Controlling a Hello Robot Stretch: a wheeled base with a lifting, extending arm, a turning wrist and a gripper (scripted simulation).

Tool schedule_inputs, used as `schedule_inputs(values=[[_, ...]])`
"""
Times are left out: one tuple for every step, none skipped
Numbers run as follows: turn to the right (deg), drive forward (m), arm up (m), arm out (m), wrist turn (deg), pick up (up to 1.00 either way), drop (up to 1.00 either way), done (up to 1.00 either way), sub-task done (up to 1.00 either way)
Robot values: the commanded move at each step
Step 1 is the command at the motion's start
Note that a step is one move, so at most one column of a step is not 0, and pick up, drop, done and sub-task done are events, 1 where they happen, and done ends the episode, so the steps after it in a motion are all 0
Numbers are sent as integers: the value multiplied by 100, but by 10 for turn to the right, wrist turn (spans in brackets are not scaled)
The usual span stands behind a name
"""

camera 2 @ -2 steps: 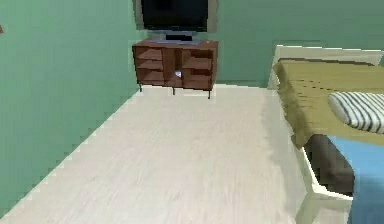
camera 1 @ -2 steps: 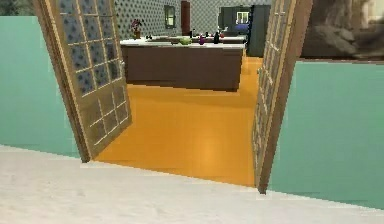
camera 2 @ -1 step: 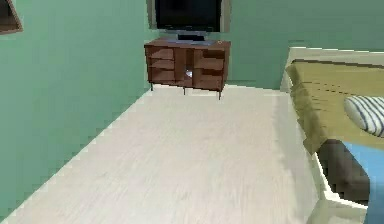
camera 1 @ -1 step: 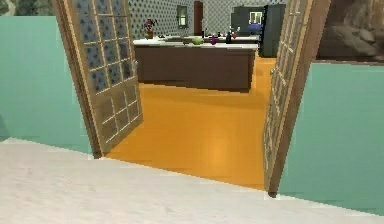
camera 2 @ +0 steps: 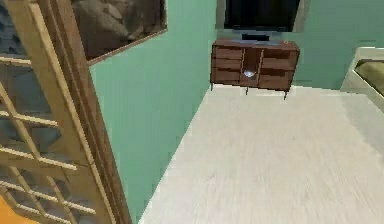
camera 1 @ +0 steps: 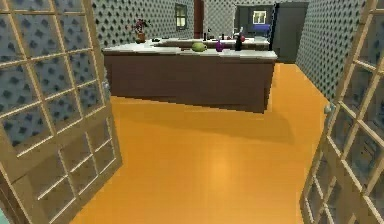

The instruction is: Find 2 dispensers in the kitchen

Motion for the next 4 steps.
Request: schedule_inputs(values=[[0, 30, 0, 0, 0, 0, 0, 0, 0], [180, 0, 0, 0, 0, 0, 0, 0, 0], [0, 95, 0, 0, 0, 0, 0, 0, 0], [-60, 0, 0, 0, 0, 0, 0, 0, 0]])
